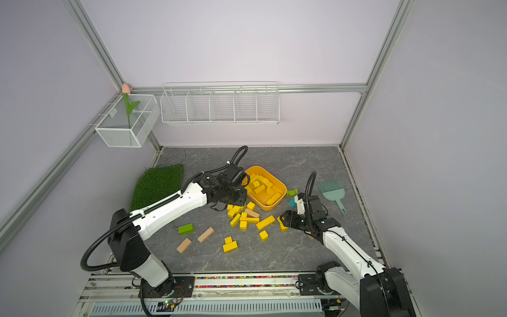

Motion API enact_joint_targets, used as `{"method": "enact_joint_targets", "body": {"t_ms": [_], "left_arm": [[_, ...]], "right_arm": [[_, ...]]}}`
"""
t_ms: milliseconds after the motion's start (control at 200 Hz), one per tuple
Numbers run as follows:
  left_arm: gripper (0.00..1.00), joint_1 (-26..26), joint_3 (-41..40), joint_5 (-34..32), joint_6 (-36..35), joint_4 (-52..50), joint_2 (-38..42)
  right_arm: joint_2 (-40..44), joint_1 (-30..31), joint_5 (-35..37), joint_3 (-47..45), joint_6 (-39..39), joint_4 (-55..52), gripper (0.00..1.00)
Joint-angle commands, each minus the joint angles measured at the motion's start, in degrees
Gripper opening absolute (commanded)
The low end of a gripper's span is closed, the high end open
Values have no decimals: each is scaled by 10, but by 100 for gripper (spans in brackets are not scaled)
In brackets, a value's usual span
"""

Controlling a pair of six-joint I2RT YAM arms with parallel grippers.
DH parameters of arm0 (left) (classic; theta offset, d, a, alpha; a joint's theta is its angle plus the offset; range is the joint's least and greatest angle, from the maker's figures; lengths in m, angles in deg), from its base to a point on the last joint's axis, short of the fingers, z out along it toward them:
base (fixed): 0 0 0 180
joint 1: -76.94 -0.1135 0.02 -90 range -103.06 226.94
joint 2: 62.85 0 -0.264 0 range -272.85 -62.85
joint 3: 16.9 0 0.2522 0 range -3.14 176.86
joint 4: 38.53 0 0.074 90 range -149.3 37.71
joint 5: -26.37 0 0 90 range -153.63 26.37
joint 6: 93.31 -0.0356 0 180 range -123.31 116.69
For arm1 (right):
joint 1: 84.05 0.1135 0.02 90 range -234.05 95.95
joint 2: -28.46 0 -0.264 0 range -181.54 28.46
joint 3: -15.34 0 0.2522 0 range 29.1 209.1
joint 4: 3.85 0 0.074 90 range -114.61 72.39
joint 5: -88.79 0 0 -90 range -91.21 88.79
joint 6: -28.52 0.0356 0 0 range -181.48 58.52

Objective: Pick out the yellow building blocks
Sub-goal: Pick up the building block from the center of the board, then place the building block in the storage box.

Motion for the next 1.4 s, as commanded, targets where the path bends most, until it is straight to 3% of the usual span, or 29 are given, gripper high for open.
{"method": "enact_joint_targets", "body": {"t_ms": [0,335,580,845,1395], "left_arm": [[23,-1,74,-20,-42,-56,-55],[26,-8,341,-35,-148,-147,-264],[28,-45,462,-19,-178,-191,-372],[28,-88,464,15,-147,-184,-394],[29,-89,487,39,-146,-168,-456]], "right_arm": [[9,-2,-6,-3,-3,12,75],[10,-3,-10,-7,-6,16,75],[-8,-5,-22,-4,-11,25,75],[-19,-8,-32,-1,-15,32,75],[-17,-11,-38,-4,-16,36,74]]}}
